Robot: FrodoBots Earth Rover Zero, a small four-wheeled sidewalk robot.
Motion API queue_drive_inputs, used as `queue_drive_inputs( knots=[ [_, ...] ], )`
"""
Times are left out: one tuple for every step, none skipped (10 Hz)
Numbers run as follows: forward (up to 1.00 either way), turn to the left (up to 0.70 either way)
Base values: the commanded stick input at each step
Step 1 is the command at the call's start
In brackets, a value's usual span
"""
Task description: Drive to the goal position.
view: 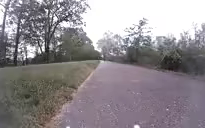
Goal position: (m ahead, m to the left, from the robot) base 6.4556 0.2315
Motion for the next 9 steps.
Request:
queue_drive_inputs(
  knots=[
    [0.70, 0.00],
    [0.70, 0.00],
    [0.70, 0.00],
    [0.70, 0.00],
    [0.70, 0.00],
    [0.70, 0.00],
    [0.70, 0.00],
    [0.70, 0.00],
    [0.70, 0.00]
  ],
)
